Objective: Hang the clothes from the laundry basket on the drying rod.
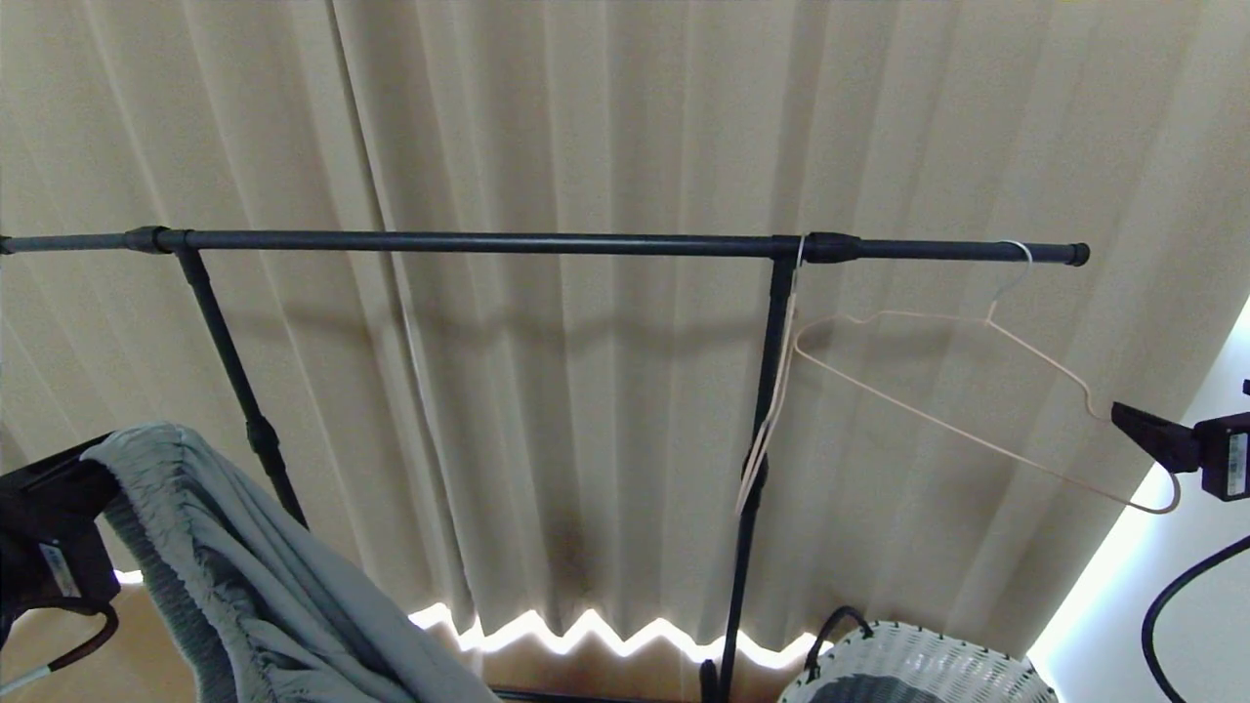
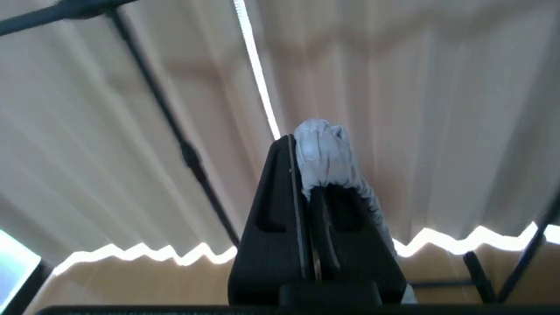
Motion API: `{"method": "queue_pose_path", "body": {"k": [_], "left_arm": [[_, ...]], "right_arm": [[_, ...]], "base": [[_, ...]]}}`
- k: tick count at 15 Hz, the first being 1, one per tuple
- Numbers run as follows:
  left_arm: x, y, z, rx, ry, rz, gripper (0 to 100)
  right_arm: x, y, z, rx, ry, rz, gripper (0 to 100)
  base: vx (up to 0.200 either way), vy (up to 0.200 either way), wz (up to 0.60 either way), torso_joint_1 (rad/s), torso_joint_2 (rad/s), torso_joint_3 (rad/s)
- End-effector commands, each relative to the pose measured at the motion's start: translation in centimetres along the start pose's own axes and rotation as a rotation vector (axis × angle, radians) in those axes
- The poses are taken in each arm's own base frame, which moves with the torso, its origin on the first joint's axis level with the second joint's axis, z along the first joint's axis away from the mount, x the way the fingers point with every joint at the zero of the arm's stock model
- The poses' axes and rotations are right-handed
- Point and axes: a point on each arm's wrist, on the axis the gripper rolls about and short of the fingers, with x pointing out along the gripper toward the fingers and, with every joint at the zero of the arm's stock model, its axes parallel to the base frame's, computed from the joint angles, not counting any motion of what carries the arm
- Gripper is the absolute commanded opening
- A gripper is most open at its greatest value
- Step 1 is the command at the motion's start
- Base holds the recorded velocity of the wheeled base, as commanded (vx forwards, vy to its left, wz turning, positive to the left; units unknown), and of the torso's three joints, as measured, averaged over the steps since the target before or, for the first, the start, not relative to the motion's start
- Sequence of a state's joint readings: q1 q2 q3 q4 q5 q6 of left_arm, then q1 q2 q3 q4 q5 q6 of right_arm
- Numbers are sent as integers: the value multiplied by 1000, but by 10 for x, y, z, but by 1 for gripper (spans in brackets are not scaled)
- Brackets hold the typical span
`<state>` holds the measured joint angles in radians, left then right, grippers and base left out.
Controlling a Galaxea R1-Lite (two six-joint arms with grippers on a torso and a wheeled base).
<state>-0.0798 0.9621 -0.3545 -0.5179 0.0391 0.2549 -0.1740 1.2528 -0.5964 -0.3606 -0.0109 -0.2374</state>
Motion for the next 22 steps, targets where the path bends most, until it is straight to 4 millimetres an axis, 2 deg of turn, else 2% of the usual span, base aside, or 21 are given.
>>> {"method": "queue_pose_path", "body": {"k": [1, 3, 5, 11, 14, 17, 22], "left_arm": [[-1, -1, -2, 9, 1, -17, 0], [0, -1, -2, 11, 1, -22, 0], [-1, -1, -2, 11, 0, -21, 0], [-1, -1, -1, 11, -2, -22, 0], [-1, -1, -2, 11, 1, -23, 0], [-1, -1, -2, 11, 1, -23, 0], [-1, -1, -2, 11, 1, -23, 0]], "right_arm": [[41, -10, 3, 2, 70, -19, 100], [66, -10, 0, 4, 108, -14, 100], [82, -13, 0, 8, 128, -24, 100], [117, -36, 4, 23, 99, -203, 100], [133, -41, -4, 23, 130, -232, 100], [134, -39, -9, 10, 158, -221, 100], [118, -34, -9, -6, 153, -198, 100]], "base": [[0, 0, 0, 0, 0, 0], [0, 0, 0, 0, 0, 0], [0, 0, 0, 0, 0, 0], [0, 0, 0, 0, 0, 0], [0, 0, 0, 0, 0, 0], [0, 0, 0, 0, 0, 0], [0, 0, 0, 0, 0, 0]]}}
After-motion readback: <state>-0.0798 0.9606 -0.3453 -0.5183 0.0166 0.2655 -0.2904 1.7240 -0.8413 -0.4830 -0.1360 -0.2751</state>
